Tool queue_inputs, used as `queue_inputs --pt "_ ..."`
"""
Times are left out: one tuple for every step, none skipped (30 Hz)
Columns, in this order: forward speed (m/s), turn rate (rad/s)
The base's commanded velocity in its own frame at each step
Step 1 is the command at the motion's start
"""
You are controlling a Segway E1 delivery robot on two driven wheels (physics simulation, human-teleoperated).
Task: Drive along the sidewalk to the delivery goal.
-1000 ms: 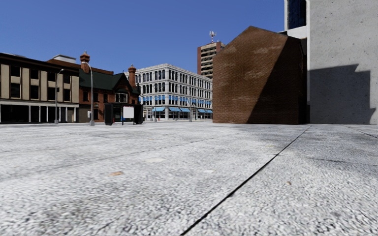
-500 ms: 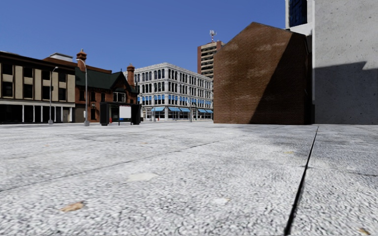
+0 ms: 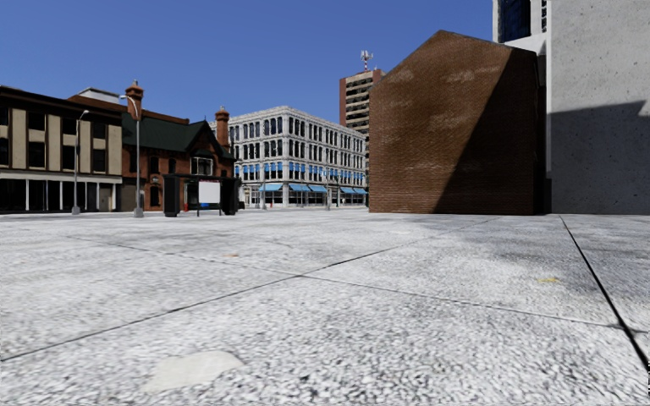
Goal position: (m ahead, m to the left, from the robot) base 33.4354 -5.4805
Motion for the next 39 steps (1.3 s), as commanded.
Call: queue_inputs --pt "2.0 0.0" --pt "2.0 0.0" --pt "2.0 0.0" --pt "2.0 0.0" --pt "2.0 0.0" --pt "2.0 0.0" --pt "2.0 0.0" --pt "2.0 0.0" --pt "2.0 0.0" --pt "2.0 0.0" --pt "2.0 0.0" --pt "2.0 0.0" --pt "2.0 0.0" --pt "2.0 0.0" --pt "2.0 0.0" --pt "2.0 0.0" --pt "2.0 0.0" --pt "2.0 0.0" --pt "2.0 0.0" --pt "2.0 0.0" --pt "2.0 0.0" --pt "2.0 0.0" --pt "2.0 0.0" --pt "2.0 0.0" --pt "2.0 0.0" --pt "2.0 0.0" --pt "2.0 0.0" --pt "2.0 0.0" --pt "2.0 0.0" --pt "2.0 0.0" --pt "2.0 0.0" --pt "2.0 0.0" --pt "2.0 0.0" --pt "2.0 0.0" --pt "2.0 0.0" --pt "2.0 0.0" --pt "2.0 0.0" --pt "2.0 0.0" --pt "2.0 0.0"
